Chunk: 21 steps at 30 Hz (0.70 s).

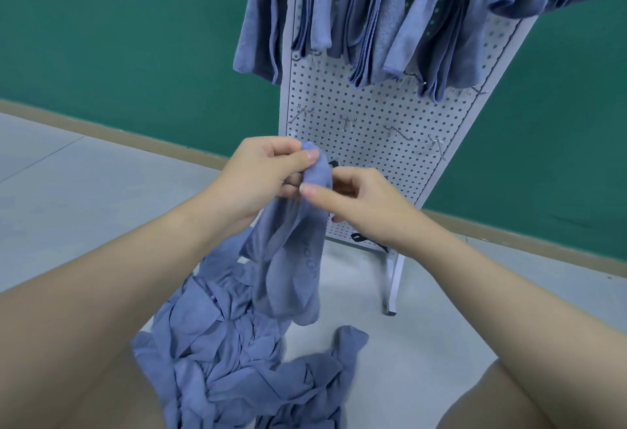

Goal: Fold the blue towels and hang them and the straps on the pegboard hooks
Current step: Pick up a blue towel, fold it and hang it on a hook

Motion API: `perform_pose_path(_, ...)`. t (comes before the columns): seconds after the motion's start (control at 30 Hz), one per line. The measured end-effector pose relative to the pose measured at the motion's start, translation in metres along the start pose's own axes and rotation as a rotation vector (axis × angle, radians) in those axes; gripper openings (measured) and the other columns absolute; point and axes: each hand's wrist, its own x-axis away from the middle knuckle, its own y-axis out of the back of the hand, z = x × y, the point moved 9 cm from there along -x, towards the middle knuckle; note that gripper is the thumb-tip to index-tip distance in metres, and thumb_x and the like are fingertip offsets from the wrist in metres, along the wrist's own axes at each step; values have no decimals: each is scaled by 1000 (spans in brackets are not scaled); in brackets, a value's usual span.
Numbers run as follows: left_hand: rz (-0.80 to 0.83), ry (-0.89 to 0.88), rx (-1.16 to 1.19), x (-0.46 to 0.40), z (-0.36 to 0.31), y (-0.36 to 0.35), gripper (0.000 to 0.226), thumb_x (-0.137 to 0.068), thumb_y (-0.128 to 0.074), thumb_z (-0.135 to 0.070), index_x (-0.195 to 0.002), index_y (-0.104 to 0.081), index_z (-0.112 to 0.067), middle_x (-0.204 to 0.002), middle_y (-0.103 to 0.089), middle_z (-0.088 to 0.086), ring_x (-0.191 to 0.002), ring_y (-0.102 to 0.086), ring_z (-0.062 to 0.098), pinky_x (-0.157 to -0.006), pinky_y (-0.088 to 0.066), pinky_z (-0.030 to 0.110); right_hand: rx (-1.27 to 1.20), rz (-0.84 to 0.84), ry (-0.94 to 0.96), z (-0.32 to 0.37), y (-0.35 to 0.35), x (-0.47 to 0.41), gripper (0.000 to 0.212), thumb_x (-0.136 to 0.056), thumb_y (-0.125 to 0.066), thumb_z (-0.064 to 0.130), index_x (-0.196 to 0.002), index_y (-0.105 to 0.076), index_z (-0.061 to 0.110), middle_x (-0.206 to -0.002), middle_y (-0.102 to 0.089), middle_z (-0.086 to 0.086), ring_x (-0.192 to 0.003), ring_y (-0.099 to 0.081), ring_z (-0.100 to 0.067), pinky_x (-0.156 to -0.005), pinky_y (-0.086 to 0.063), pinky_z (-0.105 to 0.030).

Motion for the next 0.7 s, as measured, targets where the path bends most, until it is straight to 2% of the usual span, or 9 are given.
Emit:
perform_pose_path(0.07, 26, -23, 19, 1, -2, -3, 15, -101, -60, -4, -89, -70, -2, -75, -66, 9, -65, -64, 13, -67, -56, 23, 4, -49, 26, -2, 4, -1, 32, -97, -68, 37, -96, -75, 5, -91, -75, -16, -77, -60, -12, -81, -58, -51)
perform_pose_path(0.13, -14, -76, -31, -1, -6, 2, 16, -99, -57, 3, -98, -72, -3, -86, -72, 5, -77, -67, 11, -76, -54, 23, -14, -116, 10, -7, 12, -3, 30, -101, -60, 28, -97, -71, 0, -96, -71, -26, -78, -59, -19, -85, -55, -59)
perform_pose_path(0.23, -74, -152, -190, -8, -6, 14, 45, -88, -66, -1, -125, -63, -27, -120, -65, -1, -105, -63, 8, -94, -50, 25, -140, -126, 23, 0, 16, -1, 23, -107, -50, 18, -109, -69, 5, -109, -68, -29, -86, -60, -23, -92, -54, -61)
perform_pose_path(0.3, 80, -94, -240, -9, 7, 2, 63, -80, -73, -15, -137, -52, -34, -134, -60, -1, -121, -59, 10, -102, -48, 26, -200, -114, 25, 2, 18, 1, 25, -101, -52, 25, -111, -71, 14, -111, -71, -24, -91, -62, -26, -96, -51, -64)
perform_pose_path(0.4, 261, -13, -201, -5, 25, -18, 26, -93, -69, -3, -118, -68, -13, -116, -73, 9, -105, -68, 15, -97, -51, 24, -193, -98, -19, -2, 22, 6, 28, -94, -48, 24, -99, -75, 25, -100, -76, -8, -91, -65, -20, -98, -51, -58)
perform_pose_path(0.43, 267, -10, -198, -4, 25, -20, 15, -96, -65, 2, -105, -70, -9, -103, -72, 12, -92, -67, 16, -90, -52, 23, -179, -103, -39, -5, 25, 7, 29, -93, -47, 22, -96, -76, 23, -96, -75, -8, -88, -63, -18, -95, -52, -54)
perform_pose_path(0.5, 251, -24, -213, -4, 24, -22, 16, -96, -61, 5, -90, -67, -9, -91, -65, 14, -82, -59, 18, -83, -49, 24, -173, -124, -68, -11, 32, 8, 27, -95, -46, 17, -95, -71, 9, -85, -67, -9, -80, -56, -17, -79, -48, -42)
perform_pose_path(0.6, 261, -50, -176, -3, 21, -30, 11, -96, -63, 4, -99, -64, -7, -99, -66, 9, -92, -61, 16, -93, -48, 28, -192, -133, -99, -17, 38, 11, 23, -101, -46, 10, -90, -62, -2, -81, -56, -6, -74, -48, -14, -70, -36, -33)
perform_pose_path(0.7, 349, -40, -130, 2, 22, -47, 30, -96, -64, 5, -125, -58, -3, -125, -68, 14, -115, -66, 19, -106, -50, 32, -203, -79, -86, -18, 37, 13, 35, -96, -52, 22, -101, -62, -11, -85, -59, -9, -79, -51, -16, -74, -38, -34)
